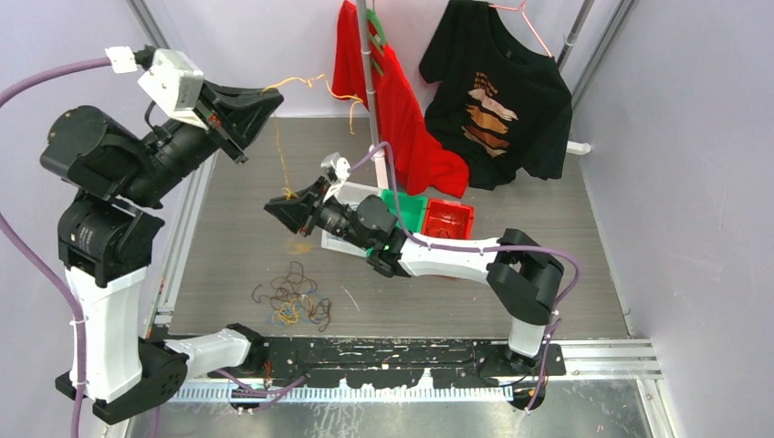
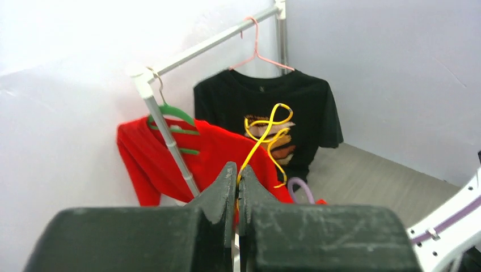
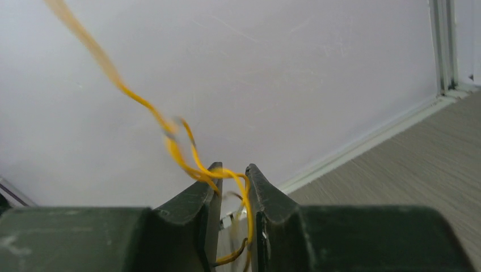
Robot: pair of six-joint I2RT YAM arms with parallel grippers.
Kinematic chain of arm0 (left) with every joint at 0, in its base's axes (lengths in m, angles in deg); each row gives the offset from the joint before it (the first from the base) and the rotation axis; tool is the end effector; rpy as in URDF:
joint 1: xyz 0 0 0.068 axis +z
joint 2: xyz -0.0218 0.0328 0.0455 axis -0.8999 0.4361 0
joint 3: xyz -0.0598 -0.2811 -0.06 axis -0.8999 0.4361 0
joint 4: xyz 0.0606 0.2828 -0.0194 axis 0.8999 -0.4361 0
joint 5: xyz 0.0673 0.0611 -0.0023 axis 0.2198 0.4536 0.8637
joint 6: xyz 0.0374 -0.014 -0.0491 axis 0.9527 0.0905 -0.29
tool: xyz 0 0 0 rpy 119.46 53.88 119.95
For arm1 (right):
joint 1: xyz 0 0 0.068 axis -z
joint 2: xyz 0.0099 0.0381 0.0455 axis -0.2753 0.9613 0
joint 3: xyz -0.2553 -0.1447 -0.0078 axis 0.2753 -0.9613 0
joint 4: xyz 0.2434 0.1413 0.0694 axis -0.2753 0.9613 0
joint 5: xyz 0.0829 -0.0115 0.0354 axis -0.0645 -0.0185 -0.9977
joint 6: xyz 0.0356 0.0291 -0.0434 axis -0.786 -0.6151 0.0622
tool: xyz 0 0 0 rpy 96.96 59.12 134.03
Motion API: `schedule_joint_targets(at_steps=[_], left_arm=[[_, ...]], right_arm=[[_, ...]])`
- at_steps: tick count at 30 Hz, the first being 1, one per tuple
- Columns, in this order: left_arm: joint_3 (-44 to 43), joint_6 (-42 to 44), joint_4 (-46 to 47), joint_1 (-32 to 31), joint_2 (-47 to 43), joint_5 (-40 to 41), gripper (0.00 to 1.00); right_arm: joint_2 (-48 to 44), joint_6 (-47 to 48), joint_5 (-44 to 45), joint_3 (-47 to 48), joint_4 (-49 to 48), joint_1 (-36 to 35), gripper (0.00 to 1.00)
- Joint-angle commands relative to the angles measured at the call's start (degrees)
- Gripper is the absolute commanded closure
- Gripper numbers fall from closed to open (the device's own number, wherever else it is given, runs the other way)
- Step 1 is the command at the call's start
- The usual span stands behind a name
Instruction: Untangle the cables
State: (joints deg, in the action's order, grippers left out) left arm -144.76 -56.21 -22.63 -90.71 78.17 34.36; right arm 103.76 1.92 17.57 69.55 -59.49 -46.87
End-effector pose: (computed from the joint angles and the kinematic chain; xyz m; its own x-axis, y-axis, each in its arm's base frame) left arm 0.1262 -0.0821 0.6527 0.2336 -0.0851 -0.9686 0.7166 0.6883 0.1124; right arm 0.2061 0.4101 0.3411 -0.2743 0.4682 -0.8400 -0.8940 0.1977 0.4021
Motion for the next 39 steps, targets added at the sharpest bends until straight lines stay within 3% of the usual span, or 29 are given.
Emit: schedule_joint_targets(at_steps=[1, 10, 14, 19, 25, 28, 31, 34, 39], left_arm=[[-5.2, 4.7, 7.6, -0.2, 0.4, 1.9, 1.00], [-9.8, 10.3, 12.3, -0.1, 1.8, 4.8, 1.00], [-12.8, 11.5, 12.4, -0.2, 2.8, 5.0, 1.00], [-13.2, 12.9, 13.3, -0.2, 2.6, 5.2, 1.00], [-15.0, 16.2, 17.1, -0.2, 3.1, 6.4, 1.00], [-17.0, 18.2, 18.5, -0.2, 4.1, 8.0, 1.00], [-17.4, 19.0, 19.9, -0.2, 4.1, 8.7, 1.00], [-16.9, 19.2, 20.7, -0.2, 3.9, 8.6, 1.00], [-17.3, 23.1, 25.5, -0.2, 4.2, 9.6, 1.00]], right_arm=[[1.3, 2.2, 4.2, -3.2, -1.8, -0.5, 0.73], [2.0, 3.4, 7.5, -8.3, -3.3, -0.6, 0.75], [2.1, 3.0, 8.2, -10.3, -4.5, -0.6, 0.82], [1.1, 3.2, 8.6, -12.4, -5.0, -0.6, 0.99], [0.0, 2.8, 9.5, -15.7, -5.7, -0.6, 0.99], [-0.9, 2.5, 10.2, -18.2, -6.4, -0.6, 0.92], [-1.7, 2.4, 10.9, -19.6, -7.1, -0.6, 0.92], [-2.0, 2.4, 10.7, -20.3, -7.3, -0.6, 0.98], [-2.0, 1.6, 11.7, -21.1, -7.3, -0.6, 0.99]])
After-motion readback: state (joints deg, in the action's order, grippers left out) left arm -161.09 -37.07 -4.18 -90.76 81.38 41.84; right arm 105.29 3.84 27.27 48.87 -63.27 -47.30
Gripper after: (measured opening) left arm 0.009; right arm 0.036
